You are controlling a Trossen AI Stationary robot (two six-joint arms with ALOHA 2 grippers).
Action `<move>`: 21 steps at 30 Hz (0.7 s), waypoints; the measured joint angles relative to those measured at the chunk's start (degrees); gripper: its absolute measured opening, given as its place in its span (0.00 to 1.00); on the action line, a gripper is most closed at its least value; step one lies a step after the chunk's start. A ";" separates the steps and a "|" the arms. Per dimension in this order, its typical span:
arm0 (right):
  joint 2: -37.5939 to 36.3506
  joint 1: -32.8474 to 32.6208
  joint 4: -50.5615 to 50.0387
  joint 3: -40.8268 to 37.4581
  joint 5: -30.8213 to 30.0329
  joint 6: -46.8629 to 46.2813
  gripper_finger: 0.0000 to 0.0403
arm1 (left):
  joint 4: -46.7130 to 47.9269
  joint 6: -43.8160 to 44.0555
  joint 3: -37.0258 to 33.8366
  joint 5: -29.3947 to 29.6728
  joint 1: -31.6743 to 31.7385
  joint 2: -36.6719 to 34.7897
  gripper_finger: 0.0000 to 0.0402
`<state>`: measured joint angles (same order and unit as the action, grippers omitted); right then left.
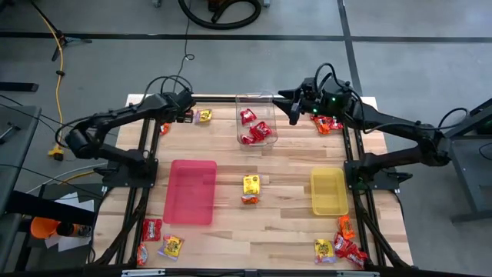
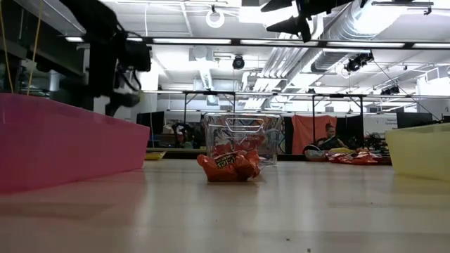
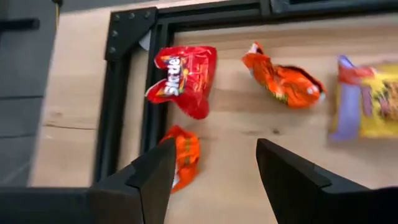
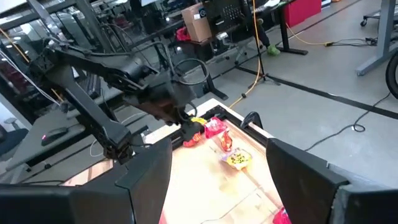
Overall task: Sort candy
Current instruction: Put the red candy into the transparent bin
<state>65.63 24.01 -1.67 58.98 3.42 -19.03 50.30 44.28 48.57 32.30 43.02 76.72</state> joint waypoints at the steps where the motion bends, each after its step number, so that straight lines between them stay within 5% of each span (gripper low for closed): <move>1: 0.00 0.00 0.03 0.00 0.00 0.01 0.64 | -2.28 0.92 -1.21 0.01 0.63 0.45 0.53; 13: 0.00 0.00 -1.16 0.00 0.01 0.00 0.64 | -17.39 7.36 -8.67 3.53 9.24 7.18 0.53; 21: 0.02 0.00 -2.41 -0.02 0.02 0.01 0.64 | -20.84 12.69 -7.97 10.82 6.82 12.04 0.52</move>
<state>65.65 24.01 -4.07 58.96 3.44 -19.02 29.47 56.97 40.60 43.12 49.85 88.76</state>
